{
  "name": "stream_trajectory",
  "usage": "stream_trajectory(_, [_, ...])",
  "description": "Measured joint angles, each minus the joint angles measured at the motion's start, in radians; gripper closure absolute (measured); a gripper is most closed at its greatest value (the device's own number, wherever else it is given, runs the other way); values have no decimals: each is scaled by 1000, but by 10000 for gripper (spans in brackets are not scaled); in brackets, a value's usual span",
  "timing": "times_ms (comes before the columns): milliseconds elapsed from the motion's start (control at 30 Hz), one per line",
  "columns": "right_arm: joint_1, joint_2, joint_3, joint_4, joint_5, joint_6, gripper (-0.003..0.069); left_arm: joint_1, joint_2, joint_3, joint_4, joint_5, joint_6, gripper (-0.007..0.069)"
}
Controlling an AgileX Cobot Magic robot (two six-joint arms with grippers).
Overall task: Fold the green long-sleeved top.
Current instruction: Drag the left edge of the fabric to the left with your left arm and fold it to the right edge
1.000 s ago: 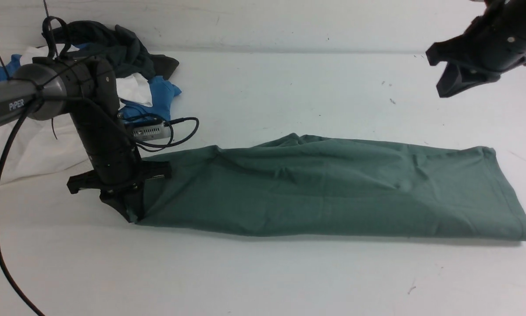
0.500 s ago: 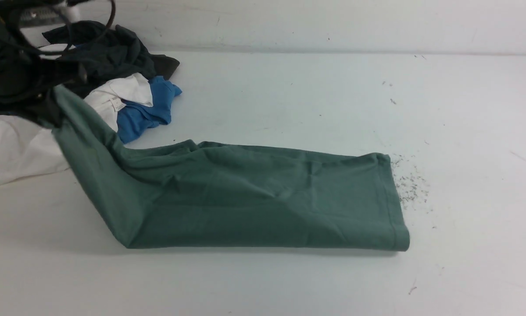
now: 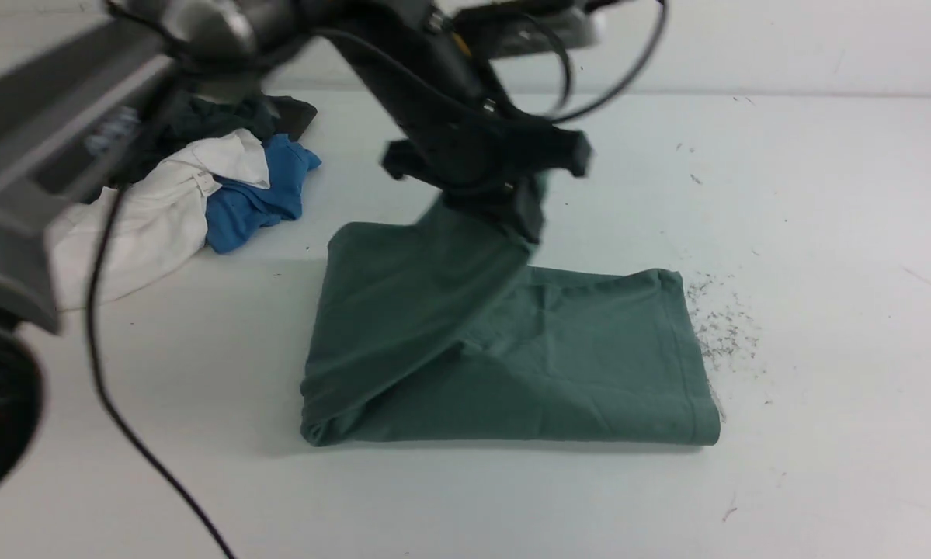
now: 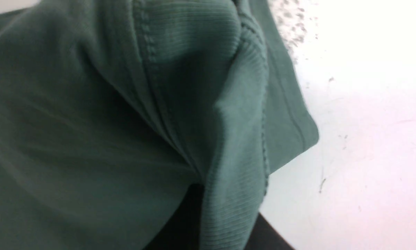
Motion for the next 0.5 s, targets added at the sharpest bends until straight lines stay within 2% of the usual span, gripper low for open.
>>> stream_trajectory(167, [0, 0, 0, 3, -7, 0, 673, -94, 171, -99, 0, -30, 5, 571])
stream_trajectory(333, [0, 0, 0, 3, -8, 0, 673, -136, 264, -142, -3, -24, 12, 472])
stream_trajectory(367, [0, 0, 0, 3, -8, -4, 673, -141, 275, -149, -3, -22, 13, 407])
stream_trajectory(400, [0, 0, 0, 3, -8, -6, 673, -141, 275, -150, -3, -21, 13, 398])
stream_trajectory(433, [-1, 0, 0, 3, -8, -9, 673, -143, 274, -161, -7, -17, 14, 316])
stream_trajectory(500, [-1, -2, 0, 3, -8, -11, 673, -143, 267, -177, -8, -10, 14, 263])
